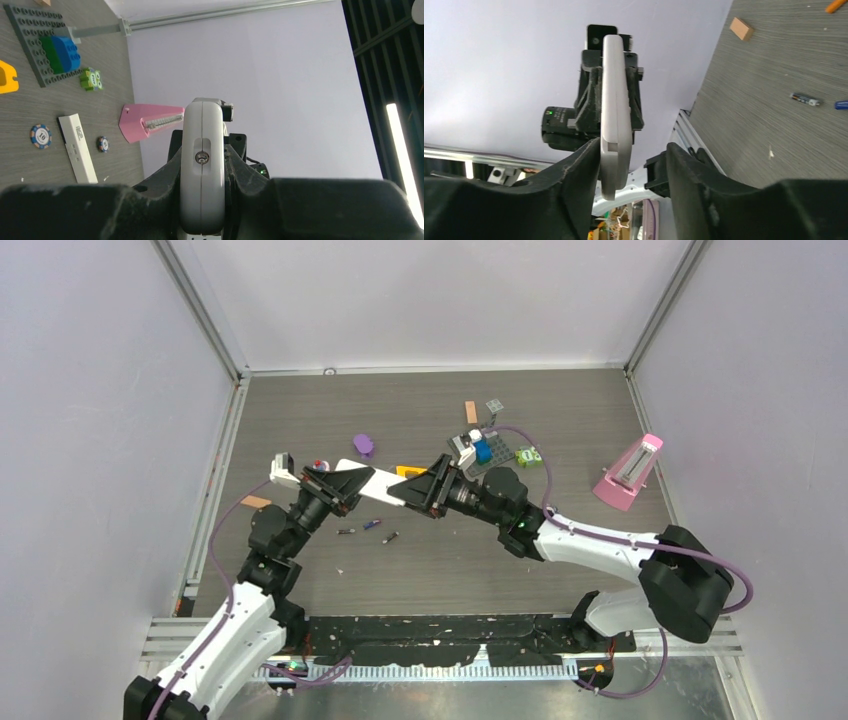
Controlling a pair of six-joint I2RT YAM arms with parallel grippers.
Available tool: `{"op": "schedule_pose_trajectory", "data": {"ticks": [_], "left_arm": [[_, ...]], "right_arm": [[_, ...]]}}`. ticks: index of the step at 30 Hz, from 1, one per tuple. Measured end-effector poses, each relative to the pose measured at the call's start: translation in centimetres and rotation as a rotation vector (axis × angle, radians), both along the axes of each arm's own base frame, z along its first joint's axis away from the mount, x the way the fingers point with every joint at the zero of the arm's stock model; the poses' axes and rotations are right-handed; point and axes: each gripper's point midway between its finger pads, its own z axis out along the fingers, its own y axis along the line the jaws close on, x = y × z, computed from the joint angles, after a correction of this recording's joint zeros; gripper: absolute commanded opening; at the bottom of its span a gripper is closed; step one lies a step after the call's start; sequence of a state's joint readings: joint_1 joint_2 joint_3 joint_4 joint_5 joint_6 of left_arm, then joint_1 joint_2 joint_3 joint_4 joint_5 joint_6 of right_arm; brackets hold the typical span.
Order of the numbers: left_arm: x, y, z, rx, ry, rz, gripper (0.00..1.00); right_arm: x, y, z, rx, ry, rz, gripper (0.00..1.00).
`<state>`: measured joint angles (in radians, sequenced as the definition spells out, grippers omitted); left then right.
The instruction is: Load the batteries into the remote control
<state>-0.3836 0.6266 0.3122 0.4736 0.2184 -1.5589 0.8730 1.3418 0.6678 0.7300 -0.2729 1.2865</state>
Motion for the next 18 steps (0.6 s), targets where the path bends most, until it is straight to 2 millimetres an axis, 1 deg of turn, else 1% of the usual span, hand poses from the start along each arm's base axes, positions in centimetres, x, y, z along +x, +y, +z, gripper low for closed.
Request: {"op": "schedule_pose_trajectory", "data": {"ticks": [3,6,8,11,15,18], "left_arm": [[0.0,0.0,0.5,0.024,-0.025,0.004,0.00],[0.1,-0.1,0.5,0.062,-0.043,0.006,0.00],[0.1,-0.2,0.2,0.086,-0.045,0.005,0.00],[0.2,-0.3,-0.3,0.127,-0.041,0.001,0.00],[0.2,-0.3,-1.0,0.181,-0.039,0.000,0.00],[0.3,-0.3,-1.3,0.219,-0.049,0.005,0.00]], "right_arm": [[0.1,0.1,-0.4,-0.042,0.013,-0.002,0.64],[0.0,-0.1,-0.8,-0.070,0.028,-0.003,0.63],[0.0,-0.2,-1.0,-0.083,0.036,-0.006,0.59],[-0.1,-0.4,-1.5,-0.103,0.047,-0.010,0.49],[0.0,-0.5,-1.8,-0.129,0.059,-0.015,0.45],[-0.1,-0.7,-2.0,-0.150,0.064,-0.017,0.44]]}}
